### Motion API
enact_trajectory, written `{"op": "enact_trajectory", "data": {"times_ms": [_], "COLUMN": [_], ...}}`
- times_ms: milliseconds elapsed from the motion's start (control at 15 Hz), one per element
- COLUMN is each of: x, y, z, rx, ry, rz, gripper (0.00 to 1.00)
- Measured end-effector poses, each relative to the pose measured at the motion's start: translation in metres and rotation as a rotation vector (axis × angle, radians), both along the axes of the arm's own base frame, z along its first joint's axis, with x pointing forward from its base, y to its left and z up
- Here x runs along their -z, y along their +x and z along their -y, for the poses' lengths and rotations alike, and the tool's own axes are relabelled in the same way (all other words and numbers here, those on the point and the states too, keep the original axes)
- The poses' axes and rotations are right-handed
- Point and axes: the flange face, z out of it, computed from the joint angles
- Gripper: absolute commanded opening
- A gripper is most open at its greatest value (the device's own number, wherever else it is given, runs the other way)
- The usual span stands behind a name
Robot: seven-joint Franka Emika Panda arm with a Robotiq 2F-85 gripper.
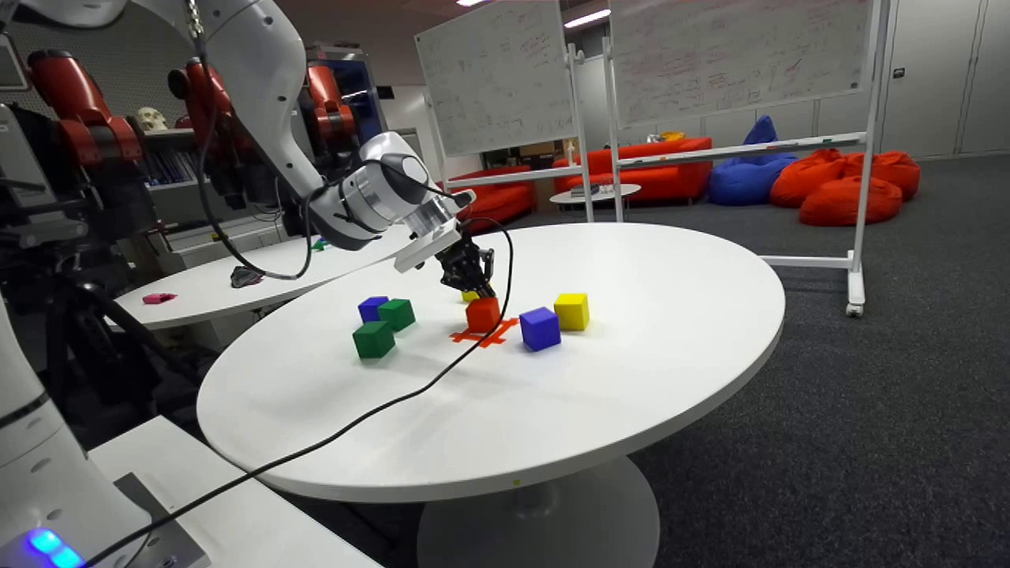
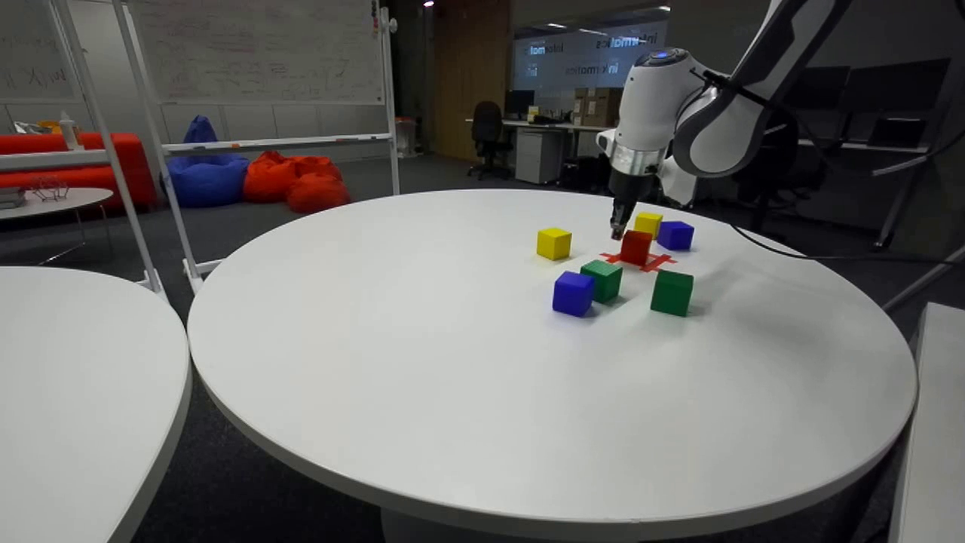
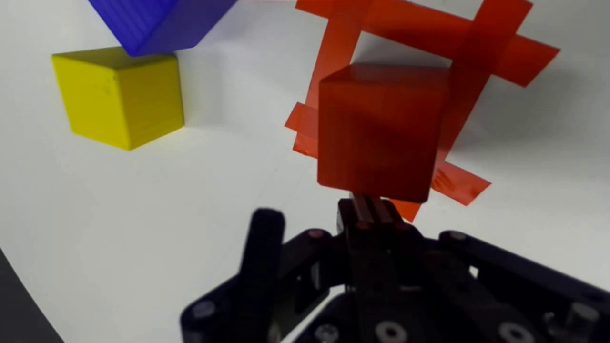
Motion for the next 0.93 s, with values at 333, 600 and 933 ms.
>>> {"op": "enact_trajectory", "data": {"times_ms": [333, 600, 933], "x": [-0.018, -0.017, -0.015], "y": [-0.011, -0.012, -0.012], "z": [-0.005, -0.005, -0.005], "rx": [0.003, 0.004, 0.004], "ry": [-0.009, -0.009, -0.01], "rz": [0.027, 0.025, 0.021], "gripper": [0.01, 0.0, 0.0]}}
